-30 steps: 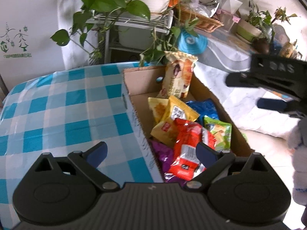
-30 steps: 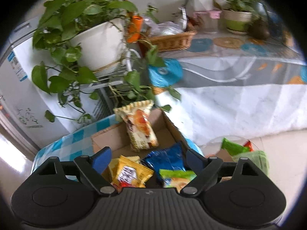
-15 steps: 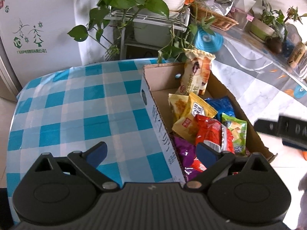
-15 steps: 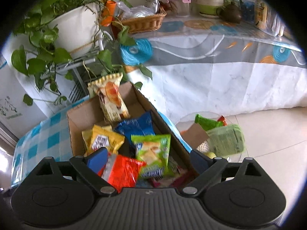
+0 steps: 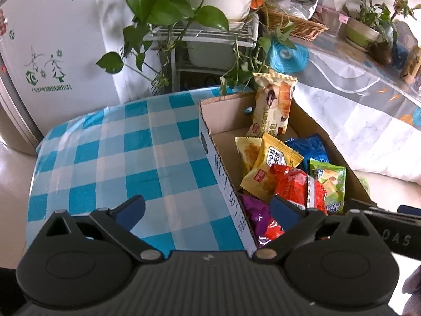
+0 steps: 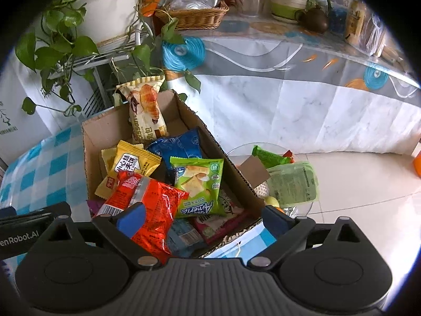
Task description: Organize snacks
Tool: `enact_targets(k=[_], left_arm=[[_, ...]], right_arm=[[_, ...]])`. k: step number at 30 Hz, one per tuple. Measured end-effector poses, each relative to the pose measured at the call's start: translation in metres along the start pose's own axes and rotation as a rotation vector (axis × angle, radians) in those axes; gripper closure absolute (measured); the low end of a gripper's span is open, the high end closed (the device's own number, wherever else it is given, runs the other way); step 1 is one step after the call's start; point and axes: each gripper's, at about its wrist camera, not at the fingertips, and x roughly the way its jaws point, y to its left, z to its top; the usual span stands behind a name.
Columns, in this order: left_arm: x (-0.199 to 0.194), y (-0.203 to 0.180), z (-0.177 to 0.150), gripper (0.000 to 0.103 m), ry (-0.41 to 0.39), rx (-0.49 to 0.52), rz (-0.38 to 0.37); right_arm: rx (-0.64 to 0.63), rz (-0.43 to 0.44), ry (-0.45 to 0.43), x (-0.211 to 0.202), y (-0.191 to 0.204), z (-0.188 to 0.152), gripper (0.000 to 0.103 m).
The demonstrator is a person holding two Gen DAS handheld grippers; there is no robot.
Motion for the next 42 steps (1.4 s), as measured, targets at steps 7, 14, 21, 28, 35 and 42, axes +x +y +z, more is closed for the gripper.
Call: enact_targets(k=[7,14,21,28,35,42], left_arm=[[0.005,-0.004,0.005,0.001,0.005,0.037,0.050],[0.012,-0.008,0.010,0.001,0.016,0.072,0.086],[0.015,-0.011,0.013,0.001,0.012,0.091,0.088],[0.018,-0.013,0.015,0.001,0.018,0.104,0.076],[0.020,-0.012,0.015,0.002,0.019,0.111,0.067],[0.021,-0.010,0.016,0.002,0.020,0.112,0.057]], right_arm=[[-0.039,-0.015,0.018,0.007,0.005,0.002,0.004],[-0.062,-0.010,0.023,0.010,0.010,0.006,0.003],[-0.057,-0.021,0.020,0.011,0.011,0.009,0.003],[-0.050,-0.031,0.019,0.012,0.008,0.010,0.003],[-0.052,-0.036,0.020,0.013,0.009,0.010,0.003],[-0.047,-0.027,0.017,0.014,0.010,0.012,0.003]])
